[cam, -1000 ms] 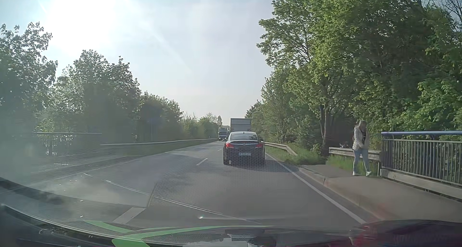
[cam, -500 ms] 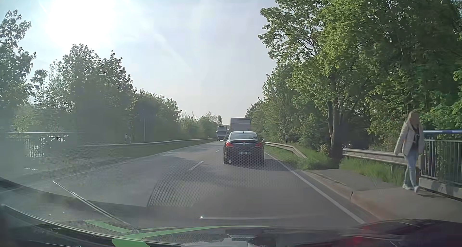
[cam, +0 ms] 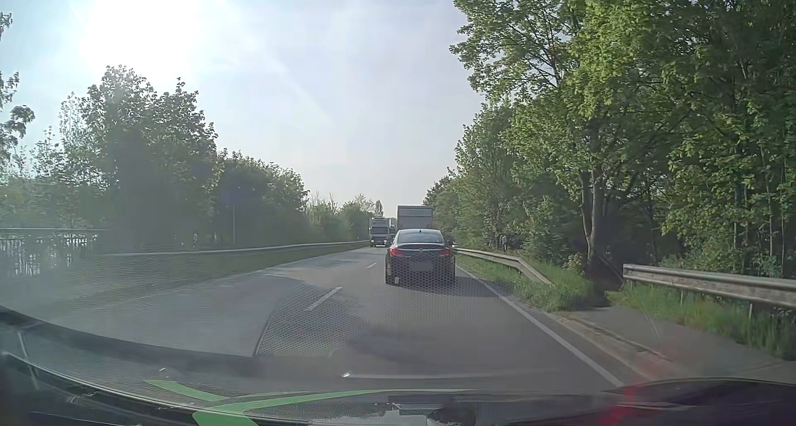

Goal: Follow the waypoints while adhering to traffic rules and regulations

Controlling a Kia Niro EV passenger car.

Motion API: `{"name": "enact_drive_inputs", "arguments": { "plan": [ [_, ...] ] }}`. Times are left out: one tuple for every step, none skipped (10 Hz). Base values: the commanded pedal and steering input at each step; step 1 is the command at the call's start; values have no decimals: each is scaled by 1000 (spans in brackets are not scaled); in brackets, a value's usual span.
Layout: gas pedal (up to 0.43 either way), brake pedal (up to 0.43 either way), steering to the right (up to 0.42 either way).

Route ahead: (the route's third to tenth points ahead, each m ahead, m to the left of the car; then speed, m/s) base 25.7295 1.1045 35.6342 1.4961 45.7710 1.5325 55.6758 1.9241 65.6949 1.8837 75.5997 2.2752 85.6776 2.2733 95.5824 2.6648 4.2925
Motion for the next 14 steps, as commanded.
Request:
{"name": "enact_drive_inputs", "arguments": {
  "plan": [
    [79, 0, 1],
    [79, 0, 1],
    [79, 0, 1],
    [79, 0, 1],
    [67, 0, 1],
    [67, 0, 1],
    [59, 0, 1],
    [59, 0, 1],
    [47, 0, 1],
    [47, 0, 1],
    [47, 0, 1],
    [47, 0, 1],
    [47, 0, 1],
    [47, 0, 1]
  ]
}}
